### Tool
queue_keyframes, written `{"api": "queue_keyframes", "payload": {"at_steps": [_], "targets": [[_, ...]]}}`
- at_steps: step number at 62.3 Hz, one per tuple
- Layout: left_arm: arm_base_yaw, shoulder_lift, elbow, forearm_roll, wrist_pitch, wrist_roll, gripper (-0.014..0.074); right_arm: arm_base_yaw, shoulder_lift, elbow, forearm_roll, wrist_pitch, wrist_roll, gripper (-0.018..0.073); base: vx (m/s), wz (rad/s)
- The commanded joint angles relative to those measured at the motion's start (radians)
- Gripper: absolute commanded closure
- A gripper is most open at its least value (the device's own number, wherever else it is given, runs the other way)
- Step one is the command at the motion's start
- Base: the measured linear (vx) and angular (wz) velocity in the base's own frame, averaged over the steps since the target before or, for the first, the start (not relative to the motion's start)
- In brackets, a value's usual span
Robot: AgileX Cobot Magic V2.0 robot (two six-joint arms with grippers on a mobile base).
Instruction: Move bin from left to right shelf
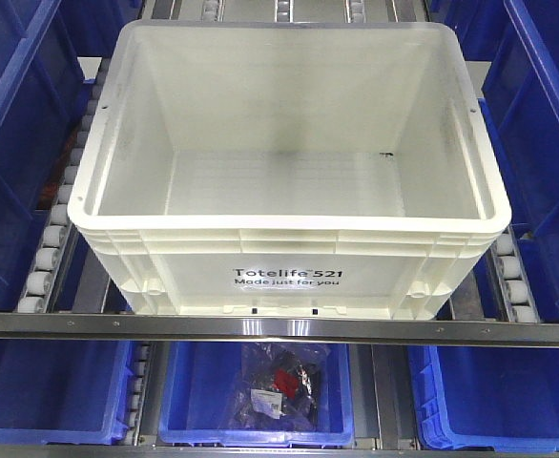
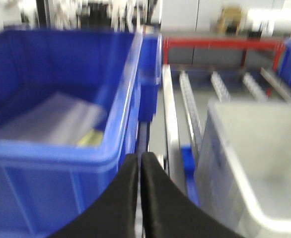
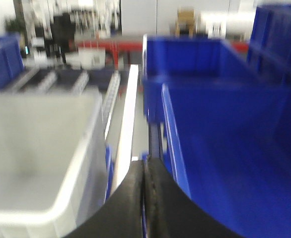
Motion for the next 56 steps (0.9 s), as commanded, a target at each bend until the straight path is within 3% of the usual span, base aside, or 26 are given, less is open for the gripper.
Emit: {"api": "queue_keyframes", "payload": {"at_steps": [1, 9, 22, 29, 38, 50, 56], "targets": [[0.001, 0.046, -0.020, -0.004, -0.008, 0.001, 0.0594, -0.004, 0.063, -0.032, -0.004, 0.022, 0.000, 0.0568, 0.00, 0.00], [0.001, 0.056, 0.005, -0.004, 0.018, 0.000, 0.0594, -0.004, 0.111, -0.032, -0.005, 0.101, 0.000, 0.0568, 0.00, 0.00], [0.001, 0.056, 0.019, -0.004, 0.034, 0.000, 0.0592, -0.004, 0.141, -0.032, -0.002, 0.107, 0.001, 0.0564, 0.00, 0.00], [0.001, 0.056, 0.019, -0.004, 0.050, 0.000, 0.0570, -0.004, 0.141, -0.032, -0.001, 0.119, 0.001, 0.0519, 0.00, 0.00], [0.001, 0.056, 0.019, -0.004, 0.049, 0.001, 0.0430, -0.004, 0.141, -0.032, 0.001, 0.133, -0.004, 0.0351, 0.00, 0.00], [0.001, 0.056, 0.019, -0.004, 0.044, 0.010, 0.0154, -0.004, 0.141, -0.032, 0.001, 0.133, -0.018, 0.0016, 0.00, 0.00], [0.001, 0.056, 0.019, -0.004, 0.034, 0.010, 0.0095, -0.004, 0.141, -0.032, -0.002, 0.133, -0.018, -0.0092, 0.00, 0.00]]}}
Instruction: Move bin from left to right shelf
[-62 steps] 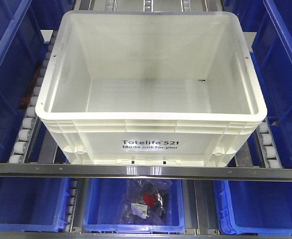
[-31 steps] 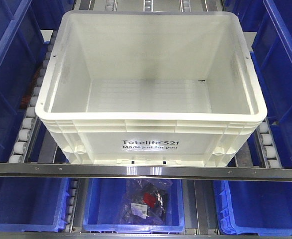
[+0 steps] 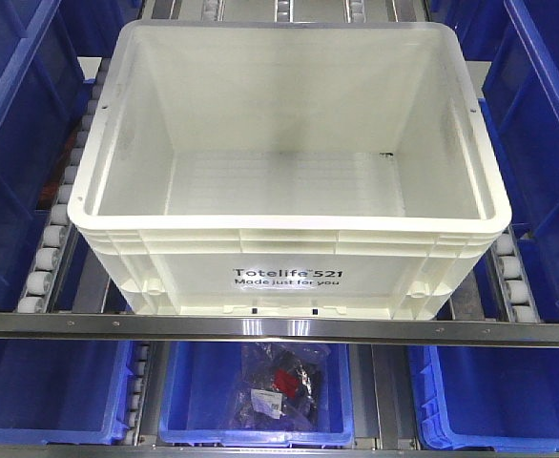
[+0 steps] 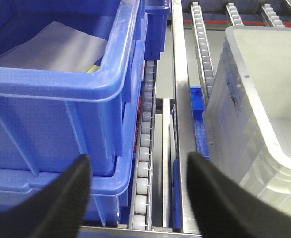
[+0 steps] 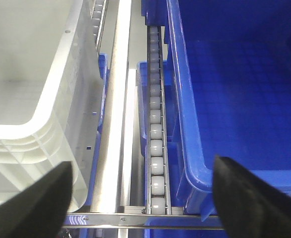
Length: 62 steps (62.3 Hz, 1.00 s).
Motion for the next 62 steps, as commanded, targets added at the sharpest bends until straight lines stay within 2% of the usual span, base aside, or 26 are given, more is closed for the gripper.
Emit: {"api": "queue_keyframes", "payload": {"at_steps": [1, 10, 21, 25, 28, 34, 42, 45, 50, 56, 62], "targets": [[0.001, 0.015, -0.019, -0.001, -0.083, 0.000, 0.0092, -0.004, 0.014, -0.031, -0.007, -0.063, -0.010, -0.0099, 0.00, 0.00], [0.001, 0.015, -0.019, -0.001, -0.087, 0.000, 0.0092, -0.004, 0.014, -0.031, 0.000, -0.037, -0.010, -0.0109, 0.00, 0.00], [0.001, 0.015, -0.020, -0.005, -0.076, 0.000, 0.0092, -0.004, 0.014, -0.031, 0.035, -0.012, -0.024, -0.0067, 0.00, 0.00], [0.001, 0.020, -0.020, -0.032, -0.076, 0.009, 0.0092, -0.004, 0.019, -0.034, 0.040, -0.012, -0.050, -0.0045, 0.00, 0.00], [0.001, 0.034, -0.023, -0.073, -0.072, 0.043, 0.0092, -0.004, 0.034, -0.039, 0.040, -0.008, -0.074, -0.0028, 0.00, 0.00], [0.001, 0.082, -0.037, -0.189, -0.060, 0.163, 0.0092, 0.018, 0.079, -0.071, 0.080, 0.005, -0.079, -0.0012, 0.00, 0.00], [-0.009, 0.166, -0.084, -0.373, -0.034, 0.336, 0.0092, 0.115, 0.161, -0.136, 0.071, 0.046, -0.081, -0.0012, 0.00, 0.00], [-0.030, 0.206, -0.107, -0.438, -0.024, 0.387, 0.0092, 0.147, 0.195, -0.159, 0.063, 0.070, -0.073, -0.0013, 0.00, 0.00], [-0.082, 0.273, -0.150, -0.475, 0.028, 0.449, 0.0092, 0.197, 0.258, -0.203, 0.037, 0.109, -0.047, -0.0022, 0.00, 0.00], [-0.176, 0.365, -0.203, -0.438, 0.105, 0.454, 0.0092, 0.239, 0.330, -0.253, -0.007, 0.141, -0.010, -0.0046, 0.00, 0.00], [-0.241, 0.441, -0.241, -0.381, 0.126, 0.445, 0.0092, 0.247, 0.403, -0.290, -0.040, 0.143, 0.039, -0.0069, 0.00, 0.00]]}}
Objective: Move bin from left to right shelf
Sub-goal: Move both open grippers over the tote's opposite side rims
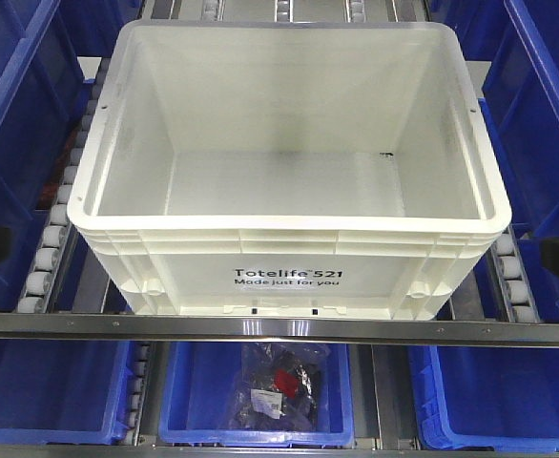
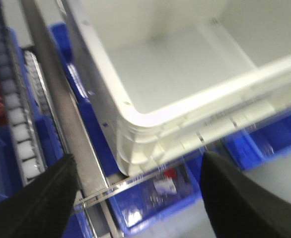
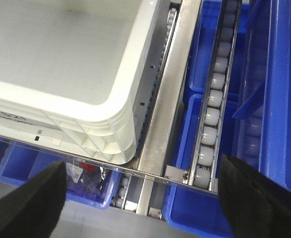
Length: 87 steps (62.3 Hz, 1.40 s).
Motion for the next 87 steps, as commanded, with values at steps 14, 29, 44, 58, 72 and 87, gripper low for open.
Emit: {"api": "queue_keyframes", "payload": {"at_steps": [14, 29, 44, 58, 72, 87], "targets": [[-0.070, 0.264, -0.166, 0.195, -0.057, -0.178, 0.0092, 0.005, 0.219, -0.141, 0.001, -0.050, 0.031, -0.0067, 0.00, 0.00], [-0.070, 0.474, -0.303, 0.241, -0.075, -0.299, 0.0092, 0.005, 0.393, -0.247, -0.003, -0.037, 0.106, -0.0055, 0.00, 0.00], [-0.070, 0.563, -0.356, 0.195, -0.126, -0.323, 0.0092, 0.005, 0.511, -0.346, -0.002, -0.044, 0.131, -0.0043, 0.00, 0.00], [-0.072, 0.682, -0.446, 0.204, -0.075, -0.401, 0.0092, 0.005, 0.594, -0.409, -0.002, -0.044, 0.132, -0.0036, 0.00, 0.00], [-0.116, 0.820, -0.552, 0.356, -0.004, -0.562, 0.0092, 0.005, 0.669, -0.465, -0.003, -0.044, 0.151, -0.0035, 0.00, 0.00], [-0.119, 0.869, -0.604, 0.359, 0.000, -0.582, 0.0092, 0.005, 0.734, -0.517, -0.008, -0.036, 0.181, -0.0035, 0.00, 0.00]]}}
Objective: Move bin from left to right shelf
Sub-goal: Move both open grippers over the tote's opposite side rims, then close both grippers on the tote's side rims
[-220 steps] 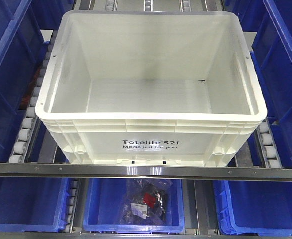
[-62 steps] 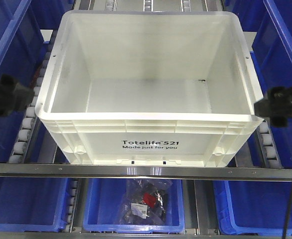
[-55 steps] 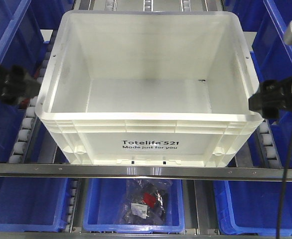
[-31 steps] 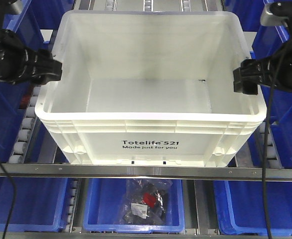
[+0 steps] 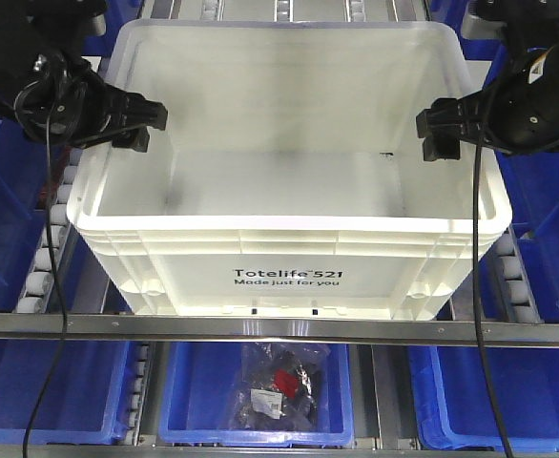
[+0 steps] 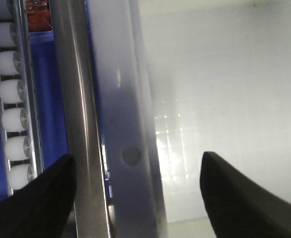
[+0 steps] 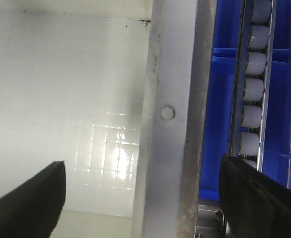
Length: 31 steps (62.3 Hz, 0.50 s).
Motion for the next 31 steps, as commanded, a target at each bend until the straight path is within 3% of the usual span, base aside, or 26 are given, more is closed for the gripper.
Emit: {"api": "queue_keyframes", "payload": {"at_steps": [1, 18, 31], "targets": [[-0.006, -0.033, -0.038, 0.007, -0.032, -0.014, 0.0092, 0.003, -0.013, -0.048, -0.015, -0.036, 0.019, -0.0035, 0.00, 0.00], [-0.006, -0.029, -0.038, 0.007, -0.038, -0.014, 0.0092, 0.003, 0.019, -0.073, -0.019, -0.014, 0.046, -0.0034, 0.00, 0.00], [-0.006, -0.029, -0.038, 0.007, -0.036, -0.014, 0.0092, 0.002, 0.052, -0.073, -0.096, -0.004, 0.100, 0.0006, 0.00, 0.00]]}}
